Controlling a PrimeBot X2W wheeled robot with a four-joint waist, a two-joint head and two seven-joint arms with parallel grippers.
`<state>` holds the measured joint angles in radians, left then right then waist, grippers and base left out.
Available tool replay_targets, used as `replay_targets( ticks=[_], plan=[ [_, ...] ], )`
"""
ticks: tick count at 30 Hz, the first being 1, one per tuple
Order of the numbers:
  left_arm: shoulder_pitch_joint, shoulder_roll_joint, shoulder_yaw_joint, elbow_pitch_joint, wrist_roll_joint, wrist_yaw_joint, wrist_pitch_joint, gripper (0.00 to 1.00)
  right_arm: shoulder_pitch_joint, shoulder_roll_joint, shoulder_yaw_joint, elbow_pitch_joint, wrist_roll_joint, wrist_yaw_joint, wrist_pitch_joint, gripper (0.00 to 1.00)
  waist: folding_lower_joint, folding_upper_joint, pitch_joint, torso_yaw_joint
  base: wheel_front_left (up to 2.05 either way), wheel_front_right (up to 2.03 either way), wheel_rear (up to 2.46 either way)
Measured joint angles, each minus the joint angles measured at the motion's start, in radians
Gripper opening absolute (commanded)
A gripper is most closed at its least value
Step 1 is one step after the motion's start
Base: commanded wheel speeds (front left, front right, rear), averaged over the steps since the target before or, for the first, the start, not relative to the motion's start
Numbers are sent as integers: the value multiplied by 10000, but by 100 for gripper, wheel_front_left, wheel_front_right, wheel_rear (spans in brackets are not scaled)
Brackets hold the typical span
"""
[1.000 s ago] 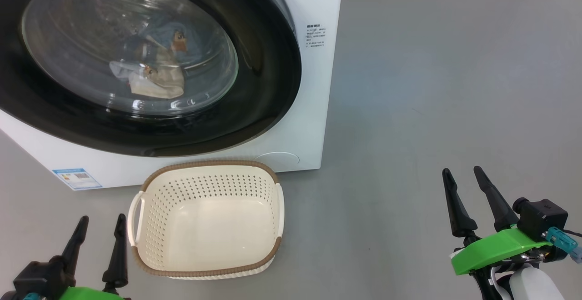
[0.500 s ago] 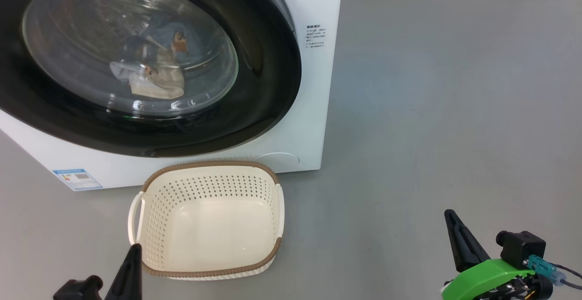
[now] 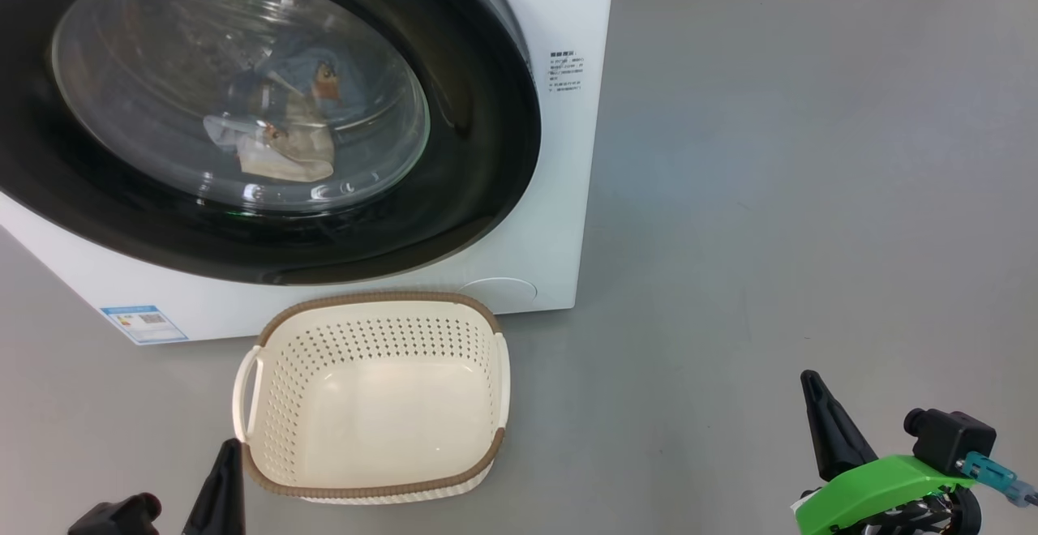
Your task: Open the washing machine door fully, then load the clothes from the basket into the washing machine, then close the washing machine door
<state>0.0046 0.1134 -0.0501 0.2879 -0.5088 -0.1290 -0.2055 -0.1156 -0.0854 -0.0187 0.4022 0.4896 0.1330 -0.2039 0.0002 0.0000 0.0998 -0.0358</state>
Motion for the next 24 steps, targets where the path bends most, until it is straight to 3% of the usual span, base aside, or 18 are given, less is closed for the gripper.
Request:
replay_targets(
  ticks=[24],
  plan=[
    [-55,-105,215,-2,-2343,0,600,0,0,82,-268,-253,2284,0,637,0,0,0,-211,76,0,0,0]
  ],
)
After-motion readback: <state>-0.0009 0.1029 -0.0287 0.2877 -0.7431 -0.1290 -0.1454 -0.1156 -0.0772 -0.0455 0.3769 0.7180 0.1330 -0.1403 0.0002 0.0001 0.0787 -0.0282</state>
